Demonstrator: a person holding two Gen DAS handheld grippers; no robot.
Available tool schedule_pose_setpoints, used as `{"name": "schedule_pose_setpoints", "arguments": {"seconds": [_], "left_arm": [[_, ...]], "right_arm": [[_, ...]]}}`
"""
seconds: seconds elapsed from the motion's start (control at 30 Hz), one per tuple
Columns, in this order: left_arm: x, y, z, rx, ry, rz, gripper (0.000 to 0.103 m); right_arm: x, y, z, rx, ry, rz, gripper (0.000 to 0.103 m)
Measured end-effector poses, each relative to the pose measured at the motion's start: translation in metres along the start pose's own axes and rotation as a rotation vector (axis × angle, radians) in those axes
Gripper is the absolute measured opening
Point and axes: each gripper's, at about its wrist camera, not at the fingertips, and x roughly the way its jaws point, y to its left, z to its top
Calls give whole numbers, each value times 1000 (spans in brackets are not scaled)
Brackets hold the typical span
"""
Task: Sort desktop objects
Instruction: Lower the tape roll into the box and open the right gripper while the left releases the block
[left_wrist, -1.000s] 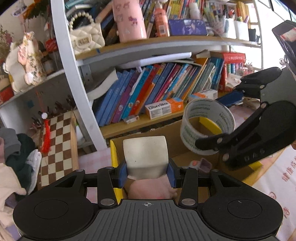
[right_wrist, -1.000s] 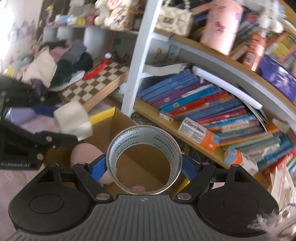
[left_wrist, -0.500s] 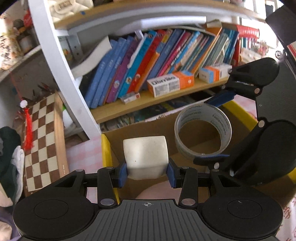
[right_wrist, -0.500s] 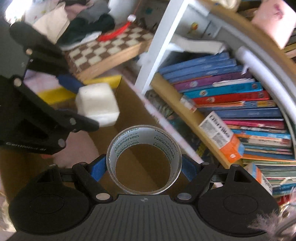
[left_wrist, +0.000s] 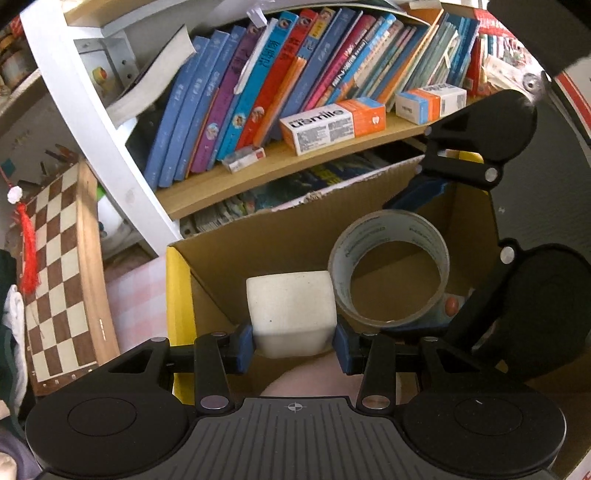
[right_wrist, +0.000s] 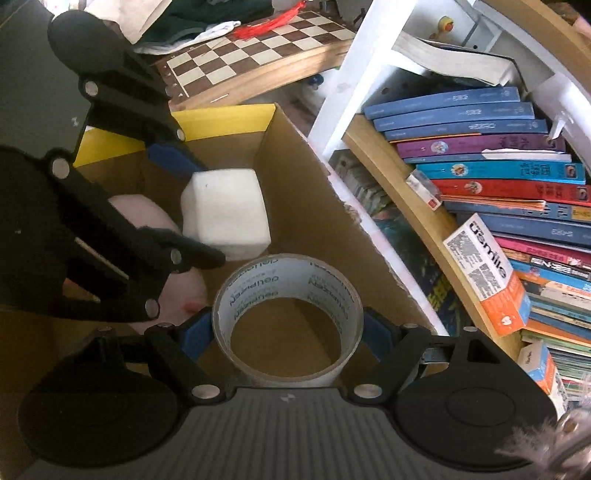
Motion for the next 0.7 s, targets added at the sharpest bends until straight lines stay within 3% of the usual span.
{"name": "schedule_pose_setpoints", "arguments": {"seconds": [0.47,0.7], "left_arm": [[3,-5,2,35,23,16,48],[-2,-2,0,0,-11,46,69]], "right_arm": [[7,6,2,-30,39,34,83],[1,7,-1,-25,18,-14,92]]}}
